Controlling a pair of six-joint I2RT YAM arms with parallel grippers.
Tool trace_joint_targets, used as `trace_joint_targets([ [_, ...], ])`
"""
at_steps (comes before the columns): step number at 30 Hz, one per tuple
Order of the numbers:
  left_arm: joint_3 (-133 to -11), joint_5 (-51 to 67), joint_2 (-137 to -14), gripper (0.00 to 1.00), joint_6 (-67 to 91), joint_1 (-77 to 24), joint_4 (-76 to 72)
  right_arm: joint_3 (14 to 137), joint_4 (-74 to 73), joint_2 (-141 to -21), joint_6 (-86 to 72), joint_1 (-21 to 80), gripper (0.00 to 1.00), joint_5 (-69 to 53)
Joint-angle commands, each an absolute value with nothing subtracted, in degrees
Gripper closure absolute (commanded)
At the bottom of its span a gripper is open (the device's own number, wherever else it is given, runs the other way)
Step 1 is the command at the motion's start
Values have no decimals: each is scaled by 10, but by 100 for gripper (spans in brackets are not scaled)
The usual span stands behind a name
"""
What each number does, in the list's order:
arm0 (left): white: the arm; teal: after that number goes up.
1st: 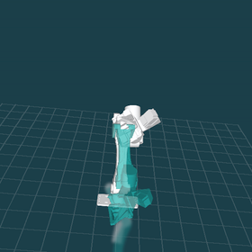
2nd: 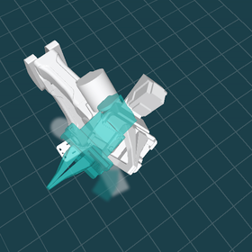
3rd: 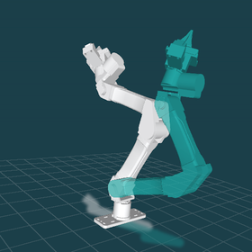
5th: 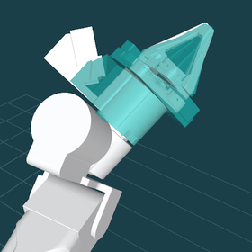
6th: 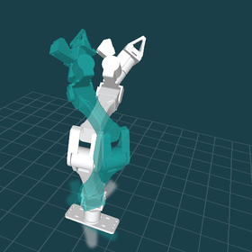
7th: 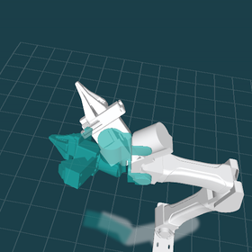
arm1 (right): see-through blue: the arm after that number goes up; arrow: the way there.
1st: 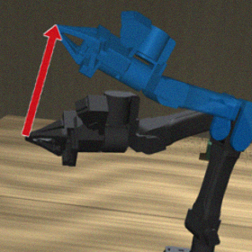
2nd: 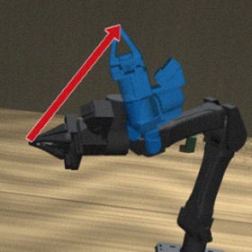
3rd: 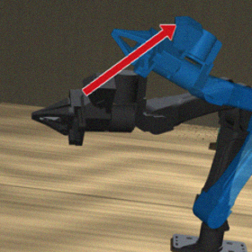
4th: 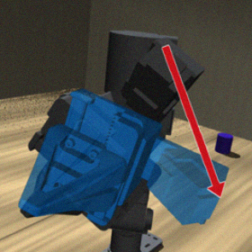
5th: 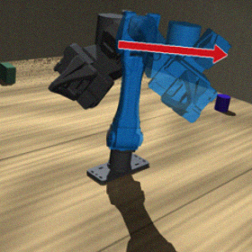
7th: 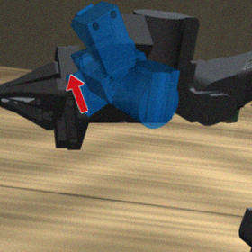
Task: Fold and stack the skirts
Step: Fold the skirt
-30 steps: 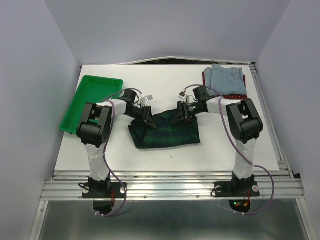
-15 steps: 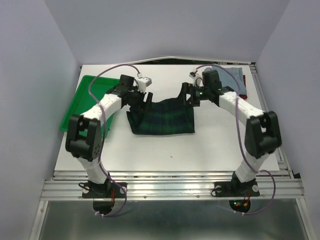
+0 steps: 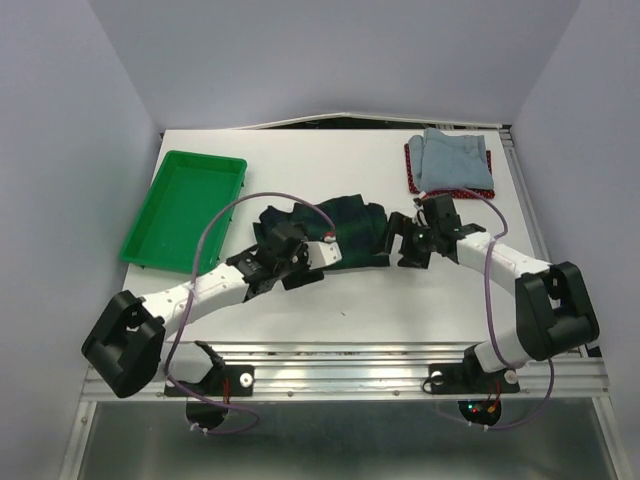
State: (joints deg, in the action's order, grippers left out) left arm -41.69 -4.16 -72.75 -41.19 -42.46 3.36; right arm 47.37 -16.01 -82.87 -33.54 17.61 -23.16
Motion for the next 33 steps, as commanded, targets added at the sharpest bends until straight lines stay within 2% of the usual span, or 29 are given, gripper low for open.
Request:
trace_joint_targets([
  [1,-396,-105,-727,1,-495,-460,-39,472,-92,-856,-389,175,0,-251],
  [5,-387,-113,-760,1,-519,-472,-80,474,-57,-909,-410,175,0,-269],
  [9,-452,-40,-774,2,-473,-473,-54,461,-11,-942,-424,175,0,-279],
  [15,-525,-26,-844,4,-418,-470,-26,441,82,-987,-439,175,0,-287],
  [17,-538,-6,-848,5,-390,-443,-5,435,121,-998,-428,175,0,-276],
  [19,-586,63,-850,5,-307,-407,40,435,132,-1005,-421,175,0,-250],
  [20,-623,124,-853,5,-238,-356,88,435,140,-1011,-412,175,1,-246],
  [21,-623,155,-853,5,-237,-329,111,434,146,-1013,-414,175,2,-243],
  [24,-651,234,-841,2,-79,-230,169,425,174,-1026,-418,175,10,-236],
  [26,-651,276,-833,1,-51,-178,222,424,183,-1033,-408,175,16,-225],
  [28,-642,274,-827,2,-13,-155,249,425,178,-1034,-393,175,21,-194],
  [31,-635,244,-838,2,30,-126,302,421,168,-1029,-378,175,21,-183],
  [33,-623,240,-845,2,71,-115,316,417,168,-1020,-367,175,13,-176],
])
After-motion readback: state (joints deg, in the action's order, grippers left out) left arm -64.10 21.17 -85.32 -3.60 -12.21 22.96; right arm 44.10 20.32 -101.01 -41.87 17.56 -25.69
